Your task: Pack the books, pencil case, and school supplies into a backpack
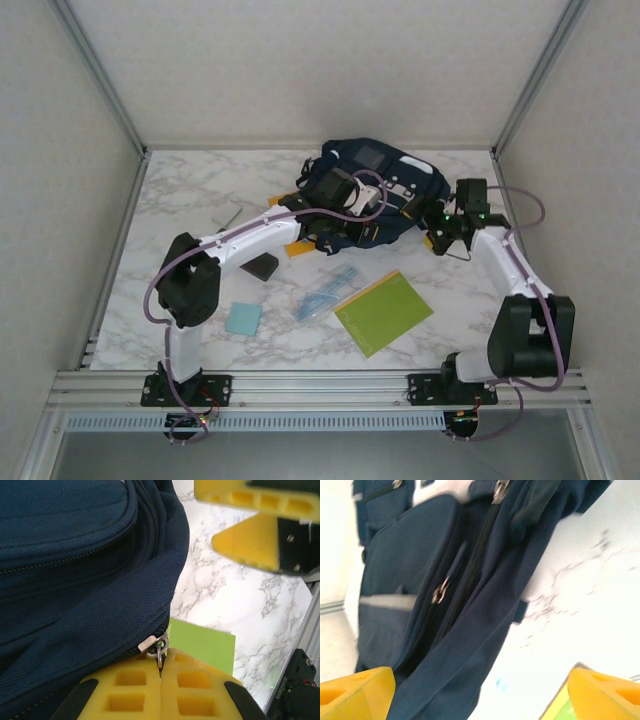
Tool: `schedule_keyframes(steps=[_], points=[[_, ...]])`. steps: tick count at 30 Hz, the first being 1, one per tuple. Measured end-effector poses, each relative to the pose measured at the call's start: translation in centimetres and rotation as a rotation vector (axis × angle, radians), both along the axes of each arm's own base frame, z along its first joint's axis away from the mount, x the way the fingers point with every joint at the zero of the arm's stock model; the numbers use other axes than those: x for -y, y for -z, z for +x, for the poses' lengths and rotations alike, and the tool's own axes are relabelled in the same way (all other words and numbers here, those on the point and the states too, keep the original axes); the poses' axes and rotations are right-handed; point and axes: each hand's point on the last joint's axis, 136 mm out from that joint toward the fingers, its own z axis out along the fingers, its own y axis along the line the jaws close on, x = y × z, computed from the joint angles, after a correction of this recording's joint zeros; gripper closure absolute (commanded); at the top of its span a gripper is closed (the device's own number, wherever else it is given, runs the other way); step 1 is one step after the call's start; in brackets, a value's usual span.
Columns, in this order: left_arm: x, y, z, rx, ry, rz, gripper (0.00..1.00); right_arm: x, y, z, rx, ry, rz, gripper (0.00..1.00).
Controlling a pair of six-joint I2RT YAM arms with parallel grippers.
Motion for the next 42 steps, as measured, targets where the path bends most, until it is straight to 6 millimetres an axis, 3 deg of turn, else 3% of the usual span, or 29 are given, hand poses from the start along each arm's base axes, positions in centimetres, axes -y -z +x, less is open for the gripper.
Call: schedule_keyframes(steps=[3,5,8,9,10,15,18,21,28,30,33,37,41,42], points=[[0.0,0.2,-0.2,-0.014,-0.001,0.005,1.0,-2.5,0.9,-0.4,-0.011,-0.004,0.084,0.21],[-0.2,0.5,-0.4,-0.025,-0.003,0.014,1.0,-4.2,1.4,-0.2,-0.023,-0.011,0.129,0.36],[-0.6,1.4,-0.7,-0.046,-0.008,0.03,1.0,-6.0,1.9,0.8,-0.023,-0.019,0.172,0.79],[-0.8,1.8,-0.9,-0.053,-0.01,0.038,1.0,-6.3,2.2,0.9,-0.027,-0.018,0.179,0.97],[-1.0,2.3,-1.0,-0.06,-0.011,0.048,1.0,-6.3,2.6,1.0,-0.035,-0.012,0.184,1.0],[-2.9,3.9,-1.7,-0.092,-0.03,0.081,1.0,-5.7,3.7,0.5,-0.056,-0.008,0.144,1.0],[-5.4,4.2,-1.1,-0.104,-0.078,0.107,1.0,-4.7,3.9,0.3,-0.05,-0.013,0.109,1.0],[-8.5,4.4,0.4,-0.098,-0.151,0.147,1.0,-3.5,3.7,0.3,-0.036,-0.012,0.086,1.0],[-18.6,5.9,6.2,-0.053,-0.423,0.314,1.0,0.0,4.2,0.5,-0.049,-0.032,-0.044,1.0],[-20.0,6.1,6.8,-0.052,-0.46,0.336,1.0,1.6,4.3,1.5,-0.057,-0.023,-0.104,1.0],[-18.7,5.8,6.0,-0.056,-0.419,0.314,1.0,4.2,4.2,3.6,-0.07,-0.002,-0.18,1.0],[-13.6,5.3,2.4,-0.057,-0.264,0.266,1.0,6.4,4.0,6.1,-0.1,0.011,-0.214,1.0],[-9.7,4.7,-0.8,-0.06,-0.144,0.212,1.0,6.6,4.0,6.2,-0.122,-0.007,-0.203,1.0],[-9.3,4.5,-1.0,-0.057,-0.134,0.201,0.97,6.6,4.0,6.1,-0.125,-0.018,-0.206,0.91]])
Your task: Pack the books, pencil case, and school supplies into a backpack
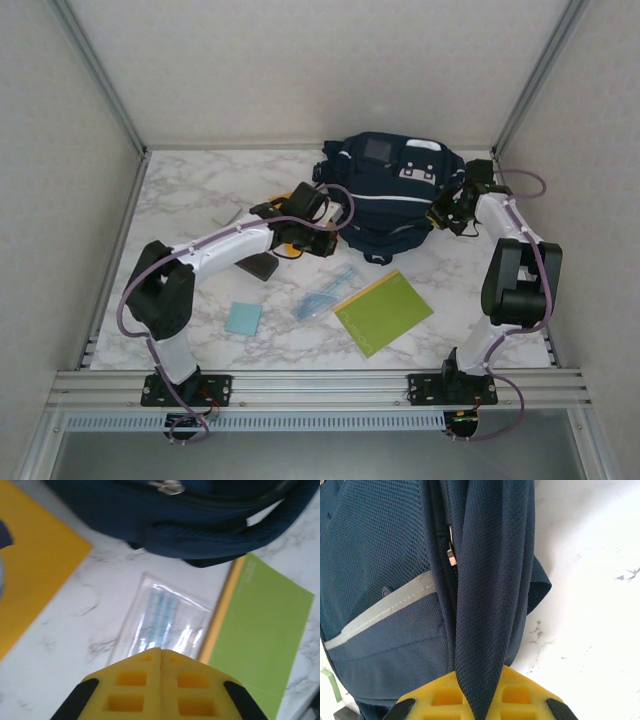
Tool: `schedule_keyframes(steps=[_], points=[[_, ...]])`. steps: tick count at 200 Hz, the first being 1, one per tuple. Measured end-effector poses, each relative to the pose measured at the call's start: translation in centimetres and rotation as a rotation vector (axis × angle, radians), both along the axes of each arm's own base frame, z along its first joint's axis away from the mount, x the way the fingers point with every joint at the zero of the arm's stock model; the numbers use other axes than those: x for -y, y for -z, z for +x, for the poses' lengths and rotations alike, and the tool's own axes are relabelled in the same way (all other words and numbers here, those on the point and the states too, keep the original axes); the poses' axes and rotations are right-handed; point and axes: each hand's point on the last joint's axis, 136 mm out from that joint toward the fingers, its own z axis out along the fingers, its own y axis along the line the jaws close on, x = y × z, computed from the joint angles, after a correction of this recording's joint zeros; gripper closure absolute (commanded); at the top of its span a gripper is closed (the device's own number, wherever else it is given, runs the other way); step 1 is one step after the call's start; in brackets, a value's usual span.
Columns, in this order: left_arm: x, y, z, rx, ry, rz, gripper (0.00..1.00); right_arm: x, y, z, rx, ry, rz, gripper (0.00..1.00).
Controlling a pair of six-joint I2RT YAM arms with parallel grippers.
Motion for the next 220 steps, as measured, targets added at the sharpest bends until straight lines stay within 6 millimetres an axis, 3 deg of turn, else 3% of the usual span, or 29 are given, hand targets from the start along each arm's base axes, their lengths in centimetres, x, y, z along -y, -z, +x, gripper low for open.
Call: schedule_keyframes(steps=[6,10,17,25,37,56,72,102,116,146,182,220], points=[[0.2,-0.2,0.1,0.006,0.003,-0.01,0.89,0.0,-0.1,0.0,-0.003,-0.006,-0.005,0.78],[0.2,-0.2,0.2,0.01,0.003,-0.012,0.83,0.1,-0.2,0.0,-0.008,-0.01,-0.009,0.61],[0.2,-0.4,0.5,0.019,-0.006,-0.018,0.73,0.2,-0.3,0.1,-0.011,-0.019,-0.021,0.44],[0.2,-0.6,0.9,0.026,-0.017,-0.021,0.61,0.5,-0.6,0.2,-0.011,-0.02,-0.041,0.34],[0.1,-1.2,1.6,0.043,-0.037,-0.024,0.52,1.0,-1.1,0.4,-0.004,-0.018,-0.063,0.29],[0.7,-2.6,3.4,0.077,-0.083,-0.061,0.49,1.1,-2.1,0.1,0.026,-0.017,-0.071,0.26],[1.4,-3.4,4.7,0.095,-0.119,-0.11,0.48,0.7,-3.1,-1.2,0.05,-0.014,-0.058,0.26],[2.9,-2.6,5.9,0.077,-0.139,-0.174,0.46,-0.8,-3.9,-4.3,0.089,0.004,0.03,0.26],[3.6,-1.4,6.1,0.054,-0.129,-0.188,0.44,-1.9,-2.9,-5.4,0.082,0.017,0.092,0.26],[4.8,0.4,6.5,0.023,-0.108,-0.201,0.38,-4.7,1.4,-7.2,-0.014,0.031,0.194,0.25],[5.6,0.4,8.0,0.035,-0.111,-0.231,0.36,-5.8,4.5,-5.8,-0.054,0.072,0.271,0.28],[5.6,1.3,9.3,0.037,-0.13,-0.24,0.35,-5.8,5.9,-5.3,-0.072,0.104,0.289,0.3]])
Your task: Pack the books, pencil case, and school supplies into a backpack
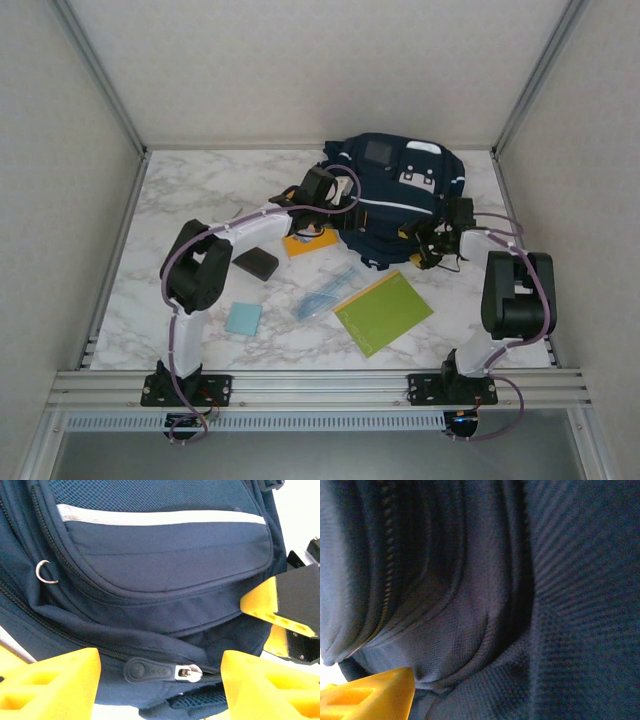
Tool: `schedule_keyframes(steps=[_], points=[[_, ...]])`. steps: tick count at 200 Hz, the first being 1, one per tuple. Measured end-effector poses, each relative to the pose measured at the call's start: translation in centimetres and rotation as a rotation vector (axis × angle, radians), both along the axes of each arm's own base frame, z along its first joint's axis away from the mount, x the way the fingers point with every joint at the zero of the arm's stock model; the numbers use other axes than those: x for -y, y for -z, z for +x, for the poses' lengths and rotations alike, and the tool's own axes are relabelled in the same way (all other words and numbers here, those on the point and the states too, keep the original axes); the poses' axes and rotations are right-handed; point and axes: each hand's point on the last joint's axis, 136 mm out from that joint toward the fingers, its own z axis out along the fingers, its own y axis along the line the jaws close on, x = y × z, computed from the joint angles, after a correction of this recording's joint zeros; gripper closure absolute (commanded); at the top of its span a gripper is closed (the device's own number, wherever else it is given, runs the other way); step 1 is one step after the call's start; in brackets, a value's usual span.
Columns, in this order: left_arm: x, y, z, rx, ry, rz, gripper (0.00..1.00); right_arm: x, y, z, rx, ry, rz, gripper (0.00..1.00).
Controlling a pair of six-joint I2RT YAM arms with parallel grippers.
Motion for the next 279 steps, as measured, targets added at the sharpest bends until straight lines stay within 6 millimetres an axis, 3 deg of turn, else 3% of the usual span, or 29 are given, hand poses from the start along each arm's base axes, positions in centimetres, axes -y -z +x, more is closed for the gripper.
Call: schedule_keyframes(steps=[25,58,156,204,279], points=[[0.5,1.2,0.9,-0.008,-0.004,0.009,0.36,-0.1,0.3,0.3,0.004,0.004,0.007,0.32],[0.8,2.1,1.0,-0.037,0.009,0.005,0.46,-0.1,0.5,0.3,0.013,0.006,0.008,0.32],[1.4,3.0,-1.4,-0.121,0.086,-0.035,0.58,0.0,0.7,0.3,0.01,0.0,0.004,0.33],[1.1,3.4,-1.8,-0.128,0.101,-0.011,0.54,0.0,0.7,0.3,0.011,-0.013,-0.007,0.32],[-0.3,2.4,-4.9,-0.162,0.211,0.053,0.58,0.0,0.7,0.3,0.003,-0.021,-0.011,0.31]])
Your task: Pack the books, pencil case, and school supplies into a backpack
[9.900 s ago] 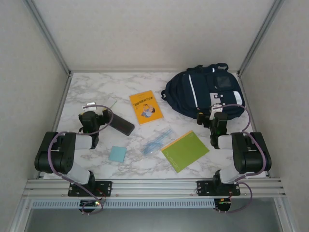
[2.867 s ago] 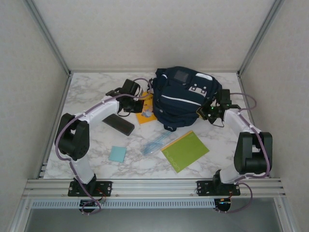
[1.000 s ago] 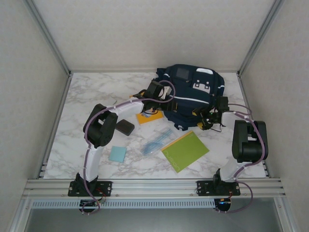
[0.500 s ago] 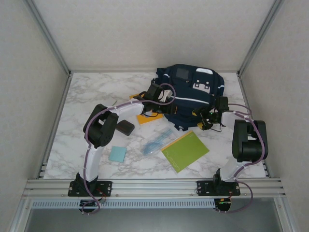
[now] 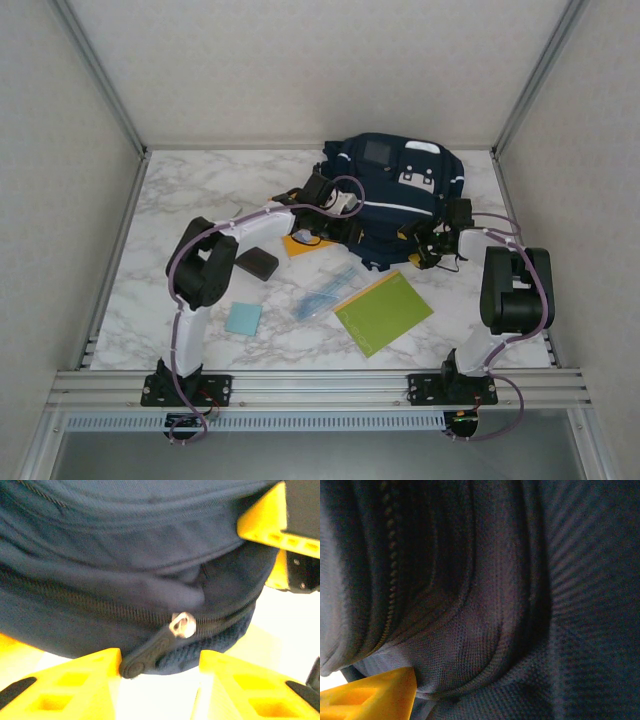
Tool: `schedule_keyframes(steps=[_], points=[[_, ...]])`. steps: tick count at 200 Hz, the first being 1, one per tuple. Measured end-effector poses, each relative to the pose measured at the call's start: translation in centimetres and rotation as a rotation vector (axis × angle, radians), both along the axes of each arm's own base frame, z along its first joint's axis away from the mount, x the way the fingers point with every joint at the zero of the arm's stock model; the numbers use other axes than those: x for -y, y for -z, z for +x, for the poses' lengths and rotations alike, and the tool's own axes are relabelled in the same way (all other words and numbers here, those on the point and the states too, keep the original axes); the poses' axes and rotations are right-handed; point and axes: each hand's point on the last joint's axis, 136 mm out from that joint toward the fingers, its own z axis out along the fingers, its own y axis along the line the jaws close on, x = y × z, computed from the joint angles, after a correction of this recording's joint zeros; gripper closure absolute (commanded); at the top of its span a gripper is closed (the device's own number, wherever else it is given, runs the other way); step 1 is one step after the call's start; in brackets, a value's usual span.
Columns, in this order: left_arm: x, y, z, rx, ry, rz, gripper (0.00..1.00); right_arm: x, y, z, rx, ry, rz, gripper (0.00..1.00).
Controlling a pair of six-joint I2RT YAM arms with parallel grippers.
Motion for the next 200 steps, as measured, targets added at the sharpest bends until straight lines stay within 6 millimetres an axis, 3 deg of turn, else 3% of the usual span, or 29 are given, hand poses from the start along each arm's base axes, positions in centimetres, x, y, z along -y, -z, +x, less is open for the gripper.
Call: schedule_keyframes(steps=[57,94,120,144,166,200], points=[[0.1,0.1,-1.3,-0.037,0.043,0.022,0.65,0.0,0.1,0.0,-0.003,-0.002,-0.001,0.3],[0.5,-0.3,-0.6,-0.018,0.038,0.014,0.64,0.1,0.1,0.0,-0.002,-0.01,-0.01,0.3],[0.9,-1.2,0.6,0.016,0.027,0.004,0.56,0.1,0.1,-0.1,-0.002,-0.012,-0.011,0.3],[1.6,-1.8,2.0,0.057,0.017,0.001,0.58,0.1,0.1,-0.1,-0.002,-0.012,-0.011,0.3],[2.0,-1.3,2.6,0.061,0.015,0.008,0.6,0.1,0.1,-0.1,-0.002,-0.014,-0.012,0.3],[1.3,0.0,2.0,0.038,0.022,0.054,0.6,0.1,0.1,-0.1,0.0,-0.017,-0.015,0.3]])
